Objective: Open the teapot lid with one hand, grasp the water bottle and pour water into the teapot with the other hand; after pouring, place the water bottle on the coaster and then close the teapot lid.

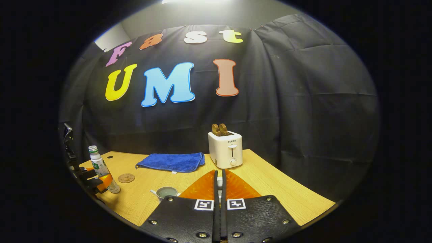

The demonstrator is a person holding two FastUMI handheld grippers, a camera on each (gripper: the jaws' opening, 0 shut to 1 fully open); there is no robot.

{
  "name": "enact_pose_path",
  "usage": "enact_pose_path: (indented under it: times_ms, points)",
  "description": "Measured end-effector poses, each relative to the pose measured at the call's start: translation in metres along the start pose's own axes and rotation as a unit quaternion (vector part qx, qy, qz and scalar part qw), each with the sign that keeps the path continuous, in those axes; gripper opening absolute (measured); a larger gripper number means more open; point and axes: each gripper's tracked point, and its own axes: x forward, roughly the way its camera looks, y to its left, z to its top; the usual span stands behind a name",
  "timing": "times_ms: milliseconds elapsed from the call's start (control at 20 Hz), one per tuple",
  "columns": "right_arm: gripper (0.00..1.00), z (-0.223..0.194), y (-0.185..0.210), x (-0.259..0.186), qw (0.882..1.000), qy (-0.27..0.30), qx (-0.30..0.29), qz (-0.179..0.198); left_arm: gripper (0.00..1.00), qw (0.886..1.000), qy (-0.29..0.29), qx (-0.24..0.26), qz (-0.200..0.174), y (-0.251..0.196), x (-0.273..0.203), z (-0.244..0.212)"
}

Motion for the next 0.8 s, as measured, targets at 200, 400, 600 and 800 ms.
enact_pose_path:
  times_ms: [200, 400, 600, 800]
  points:
    - [0.00, -0.003, -0.003, -0.004, 1.000, 0.002, 0.002, 0.001, 0.82, 1.000, 0.003, 0.026, -0.010, -0.013, 0.001, 0.005]
    - [0.00, -0.005, -0.009, -0.008, 1.000, 0.004, 0.007, -0.001, 0.81, 0.998, 0.000, 0.069, -0.002, -0.018, -0.001, 0.011]
    - [0.00, -0.010, -0.012, -0.009, 1.000, 0.008, 0.015, 0.003, 0.87, 0.991, -0.006, 0.135, 0.009, -0.022, -0.004, 0.024]
    - [0.00, -0.014, -0.016, -0.012, 1.000, 0.010, 0.021, 0.005, 0.87, 0.981, -0.008, 0.192, 0.017, -0.033, -0.005, 0.032]
